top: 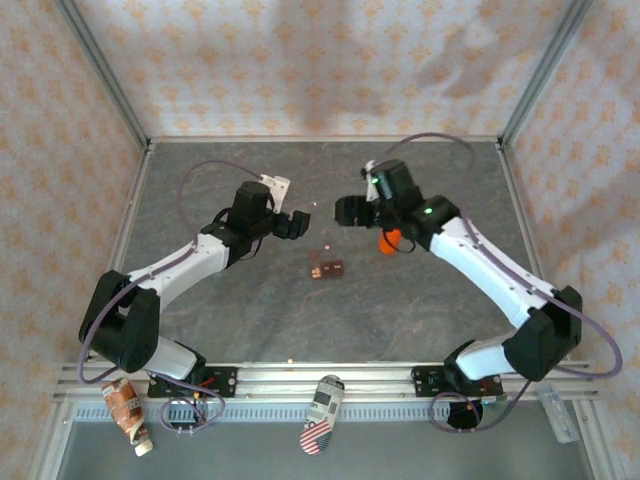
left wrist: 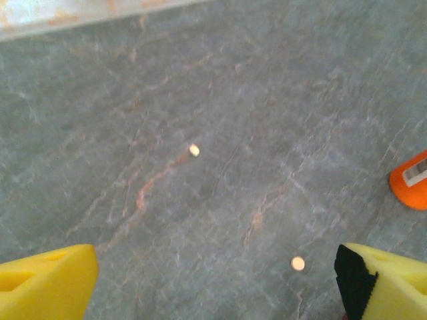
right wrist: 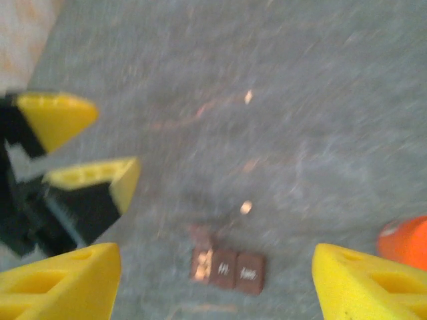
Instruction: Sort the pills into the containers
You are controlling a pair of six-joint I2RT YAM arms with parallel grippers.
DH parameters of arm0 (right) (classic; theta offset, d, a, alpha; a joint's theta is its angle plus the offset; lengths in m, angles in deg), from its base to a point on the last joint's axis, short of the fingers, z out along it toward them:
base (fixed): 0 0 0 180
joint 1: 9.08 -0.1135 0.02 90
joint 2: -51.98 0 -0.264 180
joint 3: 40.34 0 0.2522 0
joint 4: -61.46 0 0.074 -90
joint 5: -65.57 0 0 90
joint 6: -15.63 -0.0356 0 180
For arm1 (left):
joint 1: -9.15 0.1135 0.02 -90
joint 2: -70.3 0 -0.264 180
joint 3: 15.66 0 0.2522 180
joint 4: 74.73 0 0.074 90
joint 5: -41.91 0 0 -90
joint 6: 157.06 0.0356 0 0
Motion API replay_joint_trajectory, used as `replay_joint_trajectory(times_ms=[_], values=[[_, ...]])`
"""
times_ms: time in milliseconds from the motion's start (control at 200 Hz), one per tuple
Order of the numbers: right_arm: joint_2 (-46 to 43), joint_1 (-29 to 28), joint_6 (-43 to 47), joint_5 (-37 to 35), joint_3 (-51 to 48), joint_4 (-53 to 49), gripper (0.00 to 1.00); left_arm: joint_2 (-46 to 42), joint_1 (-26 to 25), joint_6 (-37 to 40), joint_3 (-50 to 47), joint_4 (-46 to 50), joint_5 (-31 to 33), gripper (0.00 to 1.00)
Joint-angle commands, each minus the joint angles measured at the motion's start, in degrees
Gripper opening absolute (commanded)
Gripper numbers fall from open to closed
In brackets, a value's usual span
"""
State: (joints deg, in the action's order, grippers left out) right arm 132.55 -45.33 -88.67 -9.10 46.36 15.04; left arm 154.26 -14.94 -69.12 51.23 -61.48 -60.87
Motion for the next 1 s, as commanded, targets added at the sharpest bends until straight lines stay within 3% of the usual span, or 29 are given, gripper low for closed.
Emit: replay_joint_trajectory(times_ms=[0, 175, 255, 420, 991], values=[[3.0, -2.3, -3.3, 0.9, -4.0, -0.3, 0.71, 2.0, 0.3, 0.1, 3.5, 6.1, 2.1, 0.87], [9.6, -3.4, -5.9, 0.2, -7.7, 4.3, 0.64, 6.8, 0.3, 0.6, 8.4, 13.7, 1.1, 0.63], [12.3, -3.6, -6.1, -0.3, -7.9, 4.9, 0.61, 8.3, 0.3, 0.8, 9.9, 15.6, 0.4, 0.45], [16.1, -3.8, -6.7, -1.3, -7.9, 6.4, 0.58, 11.0, 0.2, 0.4, 11.9, 17.4, -1.9, 0.00], [22.6, -3.8, -7.7, -2.2, -8.7, 8.1, 0.42, 18.8, -2.7, -0.8, 16.6, 20.5, -4.9, 0.00]])
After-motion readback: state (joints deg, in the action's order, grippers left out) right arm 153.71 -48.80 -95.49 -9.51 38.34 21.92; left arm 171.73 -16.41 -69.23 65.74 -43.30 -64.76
